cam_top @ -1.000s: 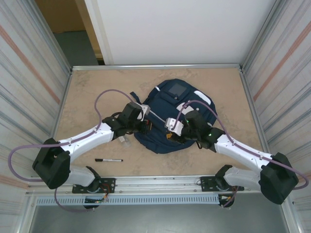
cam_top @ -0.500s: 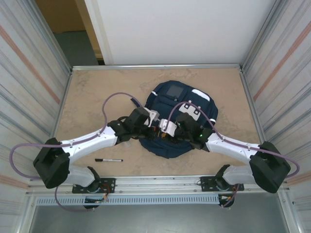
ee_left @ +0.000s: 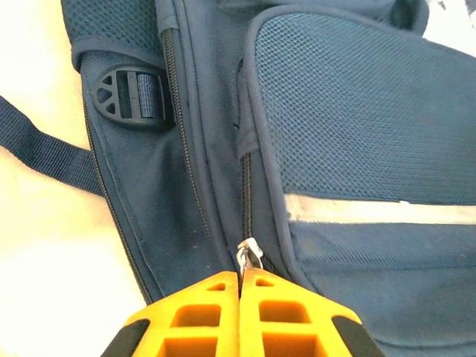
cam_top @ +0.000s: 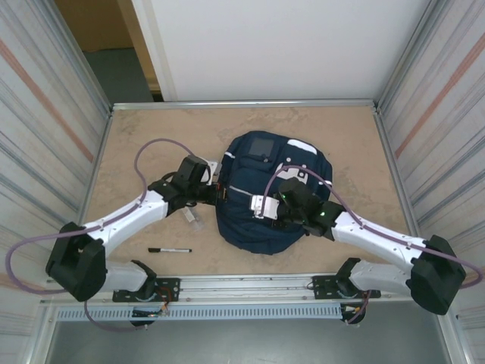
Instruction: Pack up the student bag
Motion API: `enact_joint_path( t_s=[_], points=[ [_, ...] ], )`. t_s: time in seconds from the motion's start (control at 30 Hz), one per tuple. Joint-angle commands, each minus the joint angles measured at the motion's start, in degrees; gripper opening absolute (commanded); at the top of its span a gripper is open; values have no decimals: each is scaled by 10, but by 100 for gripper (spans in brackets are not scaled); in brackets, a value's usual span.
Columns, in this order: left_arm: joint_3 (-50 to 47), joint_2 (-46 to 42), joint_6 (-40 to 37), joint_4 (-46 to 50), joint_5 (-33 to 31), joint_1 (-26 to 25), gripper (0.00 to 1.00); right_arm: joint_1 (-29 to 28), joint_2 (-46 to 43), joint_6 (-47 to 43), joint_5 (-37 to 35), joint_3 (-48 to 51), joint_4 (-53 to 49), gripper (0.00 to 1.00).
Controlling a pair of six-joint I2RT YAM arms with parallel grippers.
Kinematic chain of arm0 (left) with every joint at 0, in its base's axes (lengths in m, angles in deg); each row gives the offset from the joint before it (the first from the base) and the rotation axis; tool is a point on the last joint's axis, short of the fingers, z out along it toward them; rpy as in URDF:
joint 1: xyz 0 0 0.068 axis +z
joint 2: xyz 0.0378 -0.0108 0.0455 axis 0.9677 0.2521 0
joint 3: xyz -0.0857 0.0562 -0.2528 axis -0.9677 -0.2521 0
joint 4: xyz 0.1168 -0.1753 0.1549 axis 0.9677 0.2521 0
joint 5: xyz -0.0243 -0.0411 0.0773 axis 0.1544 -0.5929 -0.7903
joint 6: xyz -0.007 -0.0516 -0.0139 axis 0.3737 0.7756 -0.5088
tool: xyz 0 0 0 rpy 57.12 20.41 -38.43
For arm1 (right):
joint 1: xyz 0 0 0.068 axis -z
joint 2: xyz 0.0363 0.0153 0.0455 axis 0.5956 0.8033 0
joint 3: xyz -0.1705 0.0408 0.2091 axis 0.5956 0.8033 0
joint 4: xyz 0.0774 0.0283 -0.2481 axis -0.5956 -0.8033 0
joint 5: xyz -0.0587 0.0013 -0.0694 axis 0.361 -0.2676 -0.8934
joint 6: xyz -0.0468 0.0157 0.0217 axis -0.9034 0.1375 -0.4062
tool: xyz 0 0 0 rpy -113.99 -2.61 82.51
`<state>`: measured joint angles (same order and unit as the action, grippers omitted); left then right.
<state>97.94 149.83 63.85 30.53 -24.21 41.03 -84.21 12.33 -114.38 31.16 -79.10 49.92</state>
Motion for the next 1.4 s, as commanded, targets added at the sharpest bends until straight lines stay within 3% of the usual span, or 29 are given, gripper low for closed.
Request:
enact_joint_path(
  t_s=[0.0,0.03,0.1,0.17,0.33,0.43,0.47,0.57,0.6,0.67,0.73,0.9,1.03,1.17,1.2,1.23,1.27,1.3,1.37],
  points=[
    [26,22,-30,-7,-34,4,0,2,-7,-10,20,-15,-54,23],
    [26,21,-30,-23,-10,-15,0,1,-14,5,32,-13,-44,38],
    [28,9,-26,-36,24,-58,0,-2,-34,39,54,-2,-15,55],
    [22,-12,-12,-42,34,-94,0,-5,-47,67,62,11,19,60],
    [-3,-66,48,-74,44,-147,0,-9,-42,108,47,29,78,62],
    [-10,-79,63,-87,52,-158,0,-25,-14,117,28,35,107,57],
    [-12,-78,63,-89,52,-159,0,-34,-7,112,18,32,101,50],
    [-4,-69,46,-60,12,-157,0,-49,-12,100,-19,38,94,14],
    [-2,-64,37,-51,0,-156,0,-49,-19,94,-20,42,93,7],
    [-4,-52,14,-37,-35,-144,0,-49,-42,72,-5,49,80,1],
    [-8,-37,10,-30,-61,-114,0,-49,-63,56,10,48,55,0],
    [8,22,-11,-40,-38,-29,0,-47,-76,25,51,58,31,0],
    [55,89,-34,-26,-43,-10,0,-47,-66,27,80,59,55,0],
    [68,105,-25,-18,-51,-10,0,-48,-35,49,51,49,85,5],
    [64,98,-16,-14,-51,-8,5,-48,-32,55,40,43,84,5],
    [59,85,-6,-7,-49,-7,18,-47,-30,64,29,38,87,7],
    [54,69,2,3,-45,-4,25,-46,-31,77,15,36,96,14],
    [47,54,8,13,-42,-2,27,-44,-32,92,3,35,102,20],
    [33,12,19,41,-47,0,35,-28,-33,114,-1,24,103,20]
  ],
)
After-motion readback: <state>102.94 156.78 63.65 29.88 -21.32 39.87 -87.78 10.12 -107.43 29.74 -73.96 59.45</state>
